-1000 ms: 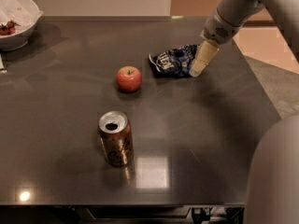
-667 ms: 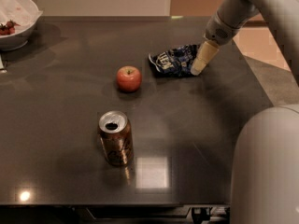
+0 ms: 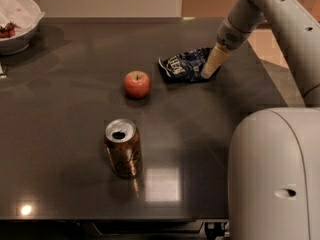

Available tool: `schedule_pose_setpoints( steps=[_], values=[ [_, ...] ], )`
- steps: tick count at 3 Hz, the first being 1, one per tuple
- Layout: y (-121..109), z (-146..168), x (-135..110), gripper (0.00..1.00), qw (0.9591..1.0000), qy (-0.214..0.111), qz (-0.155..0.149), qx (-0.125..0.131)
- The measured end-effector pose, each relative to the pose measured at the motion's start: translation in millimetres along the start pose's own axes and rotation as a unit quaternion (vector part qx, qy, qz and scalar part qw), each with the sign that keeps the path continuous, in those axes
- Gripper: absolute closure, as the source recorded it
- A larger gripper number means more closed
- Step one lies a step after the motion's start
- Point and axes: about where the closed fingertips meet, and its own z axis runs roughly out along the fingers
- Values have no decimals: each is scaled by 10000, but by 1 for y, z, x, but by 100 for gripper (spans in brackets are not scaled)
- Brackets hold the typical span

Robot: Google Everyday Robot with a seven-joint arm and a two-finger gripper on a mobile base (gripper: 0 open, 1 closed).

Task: Pick blue chip bag

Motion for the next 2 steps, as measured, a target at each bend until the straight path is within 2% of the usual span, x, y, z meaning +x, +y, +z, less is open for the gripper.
schedule_pose_setpoints(
  steps=[1, 2],
  values=[
    [3, 4, -7, 40, 9999, -13, 27, -104],
    [11, -3, -20, 65, 9997, -157, -50, -185]
  ],
)
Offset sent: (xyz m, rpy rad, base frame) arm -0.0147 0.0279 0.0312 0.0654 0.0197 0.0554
